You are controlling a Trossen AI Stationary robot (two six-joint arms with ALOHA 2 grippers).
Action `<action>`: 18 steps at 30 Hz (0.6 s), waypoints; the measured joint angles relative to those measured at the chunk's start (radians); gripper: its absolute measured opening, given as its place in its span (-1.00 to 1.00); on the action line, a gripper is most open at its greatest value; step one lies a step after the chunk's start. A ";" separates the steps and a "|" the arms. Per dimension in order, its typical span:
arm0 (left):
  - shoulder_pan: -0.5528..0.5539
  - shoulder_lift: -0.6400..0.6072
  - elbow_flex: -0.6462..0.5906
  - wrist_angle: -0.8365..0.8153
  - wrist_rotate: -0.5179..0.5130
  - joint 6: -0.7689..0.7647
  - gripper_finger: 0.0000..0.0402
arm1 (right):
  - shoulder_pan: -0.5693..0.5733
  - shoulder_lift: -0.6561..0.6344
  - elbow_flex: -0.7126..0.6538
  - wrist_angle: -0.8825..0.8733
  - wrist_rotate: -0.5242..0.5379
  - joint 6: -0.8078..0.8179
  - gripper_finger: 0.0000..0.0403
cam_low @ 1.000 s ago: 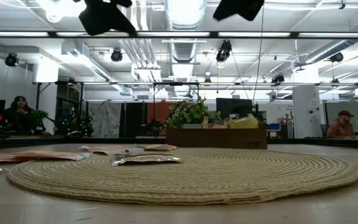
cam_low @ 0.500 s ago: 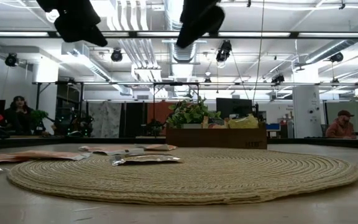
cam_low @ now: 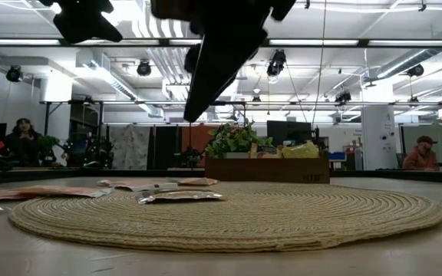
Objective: Pick & Place Tea
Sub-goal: Put the orange tea bag into the middle section of the wooden organizer
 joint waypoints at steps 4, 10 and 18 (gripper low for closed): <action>0.000 -0.017 0.000 0.005 -0.003 -0.001 0.16 | -0.009 0.058 0.050 -0.003 -0.010 -0.047 0.24; 0.000 -0.028 0.000 0.004 -0.009 -0.016 0.16 | -0.026 0.153 0.142 -0.067 -0.025 -0.097 0.24; 0.000 -0.031 0.000 0.005 -0.008 -0.023 0.16 | -0.043 0.226 0.193 -0.111 -0.030 -0.137 0.24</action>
